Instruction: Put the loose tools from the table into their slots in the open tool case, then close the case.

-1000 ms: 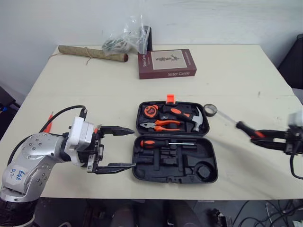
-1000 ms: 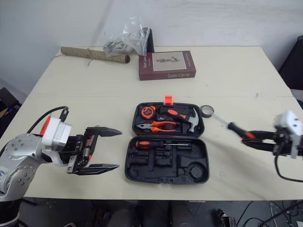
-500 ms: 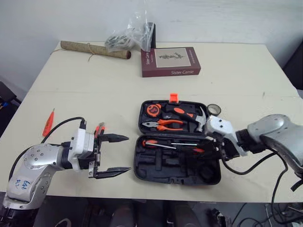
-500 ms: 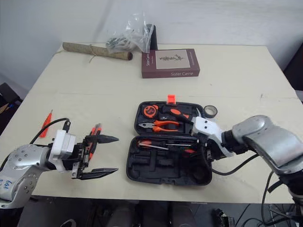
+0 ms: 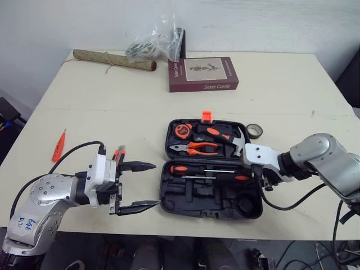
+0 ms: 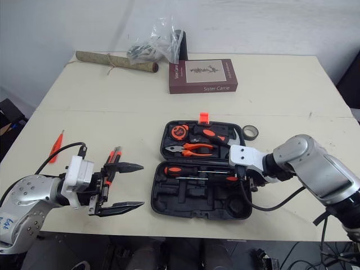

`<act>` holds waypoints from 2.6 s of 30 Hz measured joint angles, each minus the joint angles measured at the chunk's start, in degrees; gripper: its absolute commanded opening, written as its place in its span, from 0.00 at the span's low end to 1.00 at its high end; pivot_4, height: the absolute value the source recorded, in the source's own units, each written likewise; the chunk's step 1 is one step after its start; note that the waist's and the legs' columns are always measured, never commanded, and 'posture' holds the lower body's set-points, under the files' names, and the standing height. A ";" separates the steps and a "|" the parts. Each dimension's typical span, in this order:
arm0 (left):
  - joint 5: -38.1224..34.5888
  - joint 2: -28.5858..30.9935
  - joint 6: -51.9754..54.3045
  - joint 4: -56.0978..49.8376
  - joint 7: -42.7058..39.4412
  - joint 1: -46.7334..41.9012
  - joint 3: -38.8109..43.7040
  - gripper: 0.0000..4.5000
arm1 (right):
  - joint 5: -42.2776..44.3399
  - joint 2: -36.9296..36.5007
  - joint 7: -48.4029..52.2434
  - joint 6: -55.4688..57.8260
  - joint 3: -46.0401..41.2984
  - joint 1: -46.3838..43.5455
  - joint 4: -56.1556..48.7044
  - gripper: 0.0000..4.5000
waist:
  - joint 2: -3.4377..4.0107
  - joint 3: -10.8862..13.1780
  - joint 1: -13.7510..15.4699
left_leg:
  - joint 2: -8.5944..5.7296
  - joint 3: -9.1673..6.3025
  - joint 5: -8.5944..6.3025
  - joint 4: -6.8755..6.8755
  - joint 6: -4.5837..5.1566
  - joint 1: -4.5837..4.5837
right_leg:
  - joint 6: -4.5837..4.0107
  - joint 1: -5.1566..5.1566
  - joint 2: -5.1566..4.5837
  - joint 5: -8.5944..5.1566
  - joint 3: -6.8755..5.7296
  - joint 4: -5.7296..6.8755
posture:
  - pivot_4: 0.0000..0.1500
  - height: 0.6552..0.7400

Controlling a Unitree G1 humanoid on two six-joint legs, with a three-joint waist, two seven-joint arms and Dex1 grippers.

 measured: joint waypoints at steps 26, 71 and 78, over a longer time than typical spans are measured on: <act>-2.87 0.57 4.74 -1.36 2.06 -1.75 0.12 1.00 | 1.13 -5.02 11.58 -1.49 -3.79 -1.32 2.06 0.63 | -0.06 -0.03 -0.13 | 0.01 -0.02 -0.02 0.06 0.03 0.00 | 0.00 0.02 0.02 0.00 -0.03 0.02 | 1.00 1.00; 1.99 0.21 -0.02 1.09 0.98 -0.37 -0.43 1.00 | 4.13 24.19 -1.12 -36.10 -16.61 18.57 17.00 0.01 | -0.86 -0.66 -0.02 | 0.14 -0.07 -0.24 -0.04 -0.11 0.94 | -0.15 1.00 0.08 -0.09 -0.14 -0.10 | 1.00 1.00; 3.30 2.90 -3.89 12.00 0.43 9.70 17.49 1.00 | 14.56 16.00 -0.69 -32.34 -35.12 26.26 12.50 0.52 | -0.28 -0.25 0.04 | 0.14 -0.09 -0.44 -0.14 0.23 0.88 | -0.15 0.94 0.08 -0.10 -0.21 -0.25 | 1.00 1.00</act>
